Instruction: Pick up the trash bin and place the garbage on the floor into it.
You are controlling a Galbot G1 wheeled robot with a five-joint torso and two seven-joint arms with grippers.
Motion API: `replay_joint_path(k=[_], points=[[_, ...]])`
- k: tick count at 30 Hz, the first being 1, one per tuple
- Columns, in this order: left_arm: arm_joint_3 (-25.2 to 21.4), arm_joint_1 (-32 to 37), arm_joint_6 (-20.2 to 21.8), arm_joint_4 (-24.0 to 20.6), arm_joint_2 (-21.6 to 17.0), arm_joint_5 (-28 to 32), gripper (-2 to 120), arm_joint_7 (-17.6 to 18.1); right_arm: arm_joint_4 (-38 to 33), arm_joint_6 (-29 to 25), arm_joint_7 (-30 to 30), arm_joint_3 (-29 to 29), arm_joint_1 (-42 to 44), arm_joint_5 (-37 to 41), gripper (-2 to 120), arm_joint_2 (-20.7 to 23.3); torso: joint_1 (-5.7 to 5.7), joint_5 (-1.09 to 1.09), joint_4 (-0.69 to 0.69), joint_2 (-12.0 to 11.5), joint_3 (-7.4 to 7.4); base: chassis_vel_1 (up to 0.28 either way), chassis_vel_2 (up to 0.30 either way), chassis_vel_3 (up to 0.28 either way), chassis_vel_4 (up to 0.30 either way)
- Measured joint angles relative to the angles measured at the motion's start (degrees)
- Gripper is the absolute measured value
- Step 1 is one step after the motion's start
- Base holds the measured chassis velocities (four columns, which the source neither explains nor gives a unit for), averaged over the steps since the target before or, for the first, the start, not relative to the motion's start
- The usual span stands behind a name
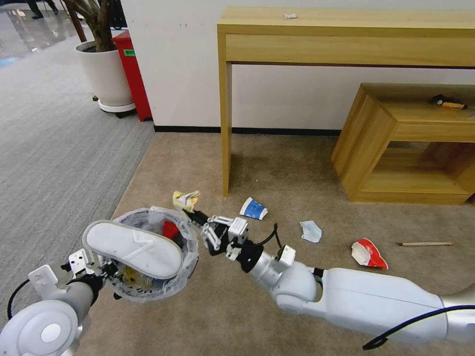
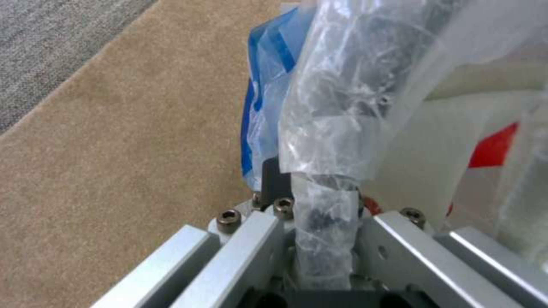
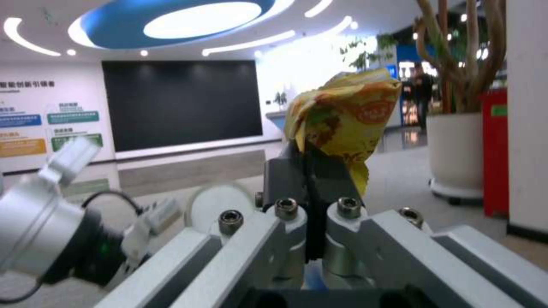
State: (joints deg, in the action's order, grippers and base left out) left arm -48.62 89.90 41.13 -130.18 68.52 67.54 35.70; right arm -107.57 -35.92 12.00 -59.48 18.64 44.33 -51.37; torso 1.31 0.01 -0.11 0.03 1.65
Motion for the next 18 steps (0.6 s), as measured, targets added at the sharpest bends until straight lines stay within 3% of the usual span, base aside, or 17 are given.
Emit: replay_joint_path(k=[18], points=[[-0.4,2.9,0.7,-6.9,0.1,2.7,0,1.5,8.6,0.5,1.8,-2.6,2.7,0.8,0,-5.6,0.0,0.0,0.0,0.0,0.0,0.0,0.0,0.0,0.0]])
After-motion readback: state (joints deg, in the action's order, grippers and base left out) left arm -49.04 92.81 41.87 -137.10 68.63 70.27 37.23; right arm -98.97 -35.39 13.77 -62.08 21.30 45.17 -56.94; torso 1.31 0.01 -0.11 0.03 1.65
